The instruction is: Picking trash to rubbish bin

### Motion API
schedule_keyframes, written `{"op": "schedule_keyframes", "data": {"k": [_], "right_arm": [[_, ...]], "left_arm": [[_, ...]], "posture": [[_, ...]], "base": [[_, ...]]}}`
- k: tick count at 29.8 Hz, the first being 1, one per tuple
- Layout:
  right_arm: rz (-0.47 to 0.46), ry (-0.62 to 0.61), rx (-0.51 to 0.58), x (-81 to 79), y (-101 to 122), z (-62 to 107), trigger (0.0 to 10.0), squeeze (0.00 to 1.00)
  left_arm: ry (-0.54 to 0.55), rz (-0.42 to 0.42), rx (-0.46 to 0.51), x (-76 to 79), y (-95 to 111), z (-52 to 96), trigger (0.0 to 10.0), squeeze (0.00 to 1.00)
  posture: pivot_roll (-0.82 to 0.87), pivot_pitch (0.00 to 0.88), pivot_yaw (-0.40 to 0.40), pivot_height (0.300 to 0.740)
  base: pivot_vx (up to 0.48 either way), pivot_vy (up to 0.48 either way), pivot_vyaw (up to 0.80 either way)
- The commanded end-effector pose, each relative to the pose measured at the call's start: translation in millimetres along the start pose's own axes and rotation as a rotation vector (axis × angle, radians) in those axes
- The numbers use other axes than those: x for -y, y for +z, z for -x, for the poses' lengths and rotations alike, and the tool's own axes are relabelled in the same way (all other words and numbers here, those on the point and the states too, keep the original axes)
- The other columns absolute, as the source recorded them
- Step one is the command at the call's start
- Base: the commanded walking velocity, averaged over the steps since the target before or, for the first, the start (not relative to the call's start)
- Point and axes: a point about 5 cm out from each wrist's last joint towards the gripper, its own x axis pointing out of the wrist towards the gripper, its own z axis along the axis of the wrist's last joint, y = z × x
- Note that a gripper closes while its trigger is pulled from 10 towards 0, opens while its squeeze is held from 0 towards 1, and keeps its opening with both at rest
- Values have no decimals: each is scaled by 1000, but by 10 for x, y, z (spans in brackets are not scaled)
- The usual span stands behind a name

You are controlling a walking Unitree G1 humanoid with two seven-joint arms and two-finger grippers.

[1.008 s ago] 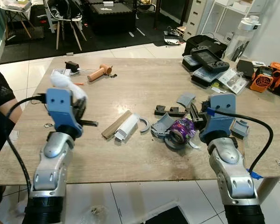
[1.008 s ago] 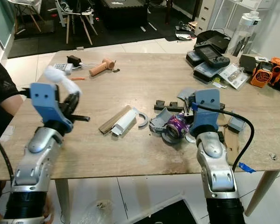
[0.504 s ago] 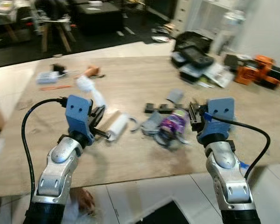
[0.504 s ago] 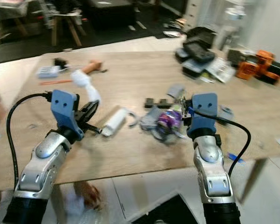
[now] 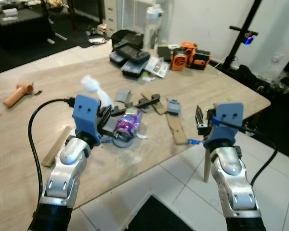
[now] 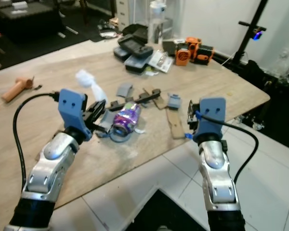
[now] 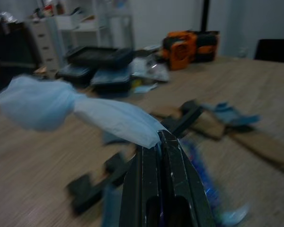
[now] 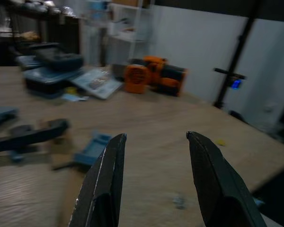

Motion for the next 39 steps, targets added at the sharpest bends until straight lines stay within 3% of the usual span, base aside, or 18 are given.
{"op": "schedule_keyframes", "data": {"k": [1, 14, 39], "right_arm": [[-7, -14, -7, 25, -27, 13, 10000, 0], [-10, -27, -18, 43, -54, 27, 10000, 0], [-23, -30, -20, 9, -57, -33, 10000, 0]], "left_arm": [[1, -4, -1, 9, -11, -6, 10000, 0], [68, 32, 8, -67, 6, -5, 10000, 0], [105, 22, -10, -85, 7, -50, 10000, 0]], "posture": [[-96, 90, -4, 740], [-96, 96, -3, 740], [-90, 93, -9, 740]], "base": [[0, 0, -800], [0, 0, -800], [0, 0, -800]]}}
